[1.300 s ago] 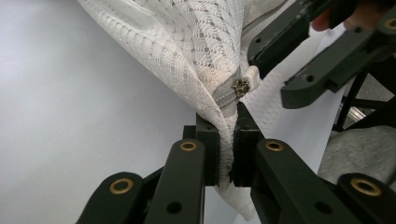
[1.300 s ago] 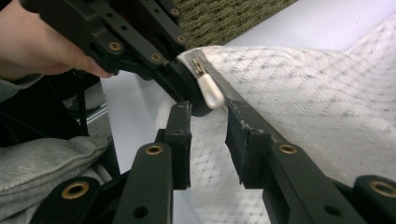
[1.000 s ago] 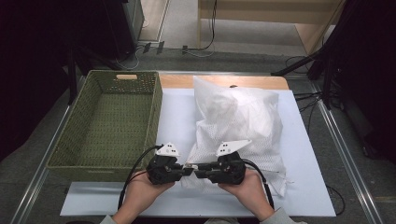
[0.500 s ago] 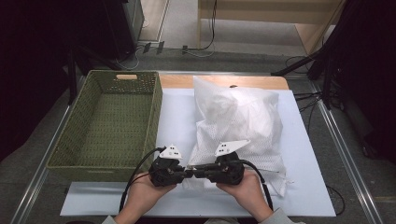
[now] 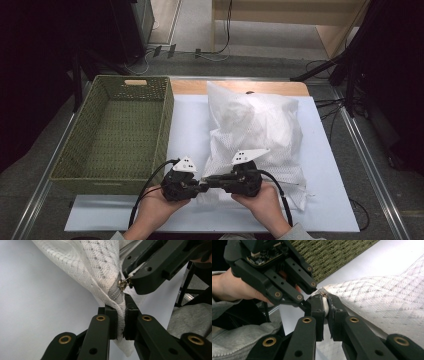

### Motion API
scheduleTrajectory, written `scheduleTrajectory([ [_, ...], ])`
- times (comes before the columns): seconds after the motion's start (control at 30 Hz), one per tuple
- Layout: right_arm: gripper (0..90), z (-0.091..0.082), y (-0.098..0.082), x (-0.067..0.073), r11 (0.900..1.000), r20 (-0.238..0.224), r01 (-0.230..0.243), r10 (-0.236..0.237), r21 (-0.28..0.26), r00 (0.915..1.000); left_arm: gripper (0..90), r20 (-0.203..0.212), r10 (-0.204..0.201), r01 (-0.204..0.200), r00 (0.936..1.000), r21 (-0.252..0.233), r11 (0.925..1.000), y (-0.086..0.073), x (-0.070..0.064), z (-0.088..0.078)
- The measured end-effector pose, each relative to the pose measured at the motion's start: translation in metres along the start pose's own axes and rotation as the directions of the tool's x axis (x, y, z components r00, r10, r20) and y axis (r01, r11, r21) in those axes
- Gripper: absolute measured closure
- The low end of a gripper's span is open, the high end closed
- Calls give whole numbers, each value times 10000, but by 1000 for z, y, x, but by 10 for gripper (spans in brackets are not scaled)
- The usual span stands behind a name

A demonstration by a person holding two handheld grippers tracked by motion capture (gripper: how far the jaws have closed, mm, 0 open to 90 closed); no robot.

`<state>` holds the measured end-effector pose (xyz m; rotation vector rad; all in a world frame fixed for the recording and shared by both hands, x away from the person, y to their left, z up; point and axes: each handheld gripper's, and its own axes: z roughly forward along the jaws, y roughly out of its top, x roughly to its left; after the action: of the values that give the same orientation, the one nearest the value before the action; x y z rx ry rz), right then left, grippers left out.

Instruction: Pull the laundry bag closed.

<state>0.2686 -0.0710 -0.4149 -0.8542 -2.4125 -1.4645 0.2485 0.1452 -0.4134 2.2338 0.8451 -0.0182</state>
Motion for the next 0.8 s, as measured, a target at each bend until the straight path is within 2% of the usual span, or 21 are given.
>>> scheduleTrajectory([
  [0.37, 851, 3, 2, 0, 9997, -5, -239, 239, -56, 9997, 853, 40, 124, -124, 9999, 64, 9999, 0, -2, 0],
  [0.8, 865, -1, 3, 1, 9999, 200, -85, 83, 95, 9998, 863, 47, 98, -98, 9999, -135, 9999, 2, -3, -5],
])
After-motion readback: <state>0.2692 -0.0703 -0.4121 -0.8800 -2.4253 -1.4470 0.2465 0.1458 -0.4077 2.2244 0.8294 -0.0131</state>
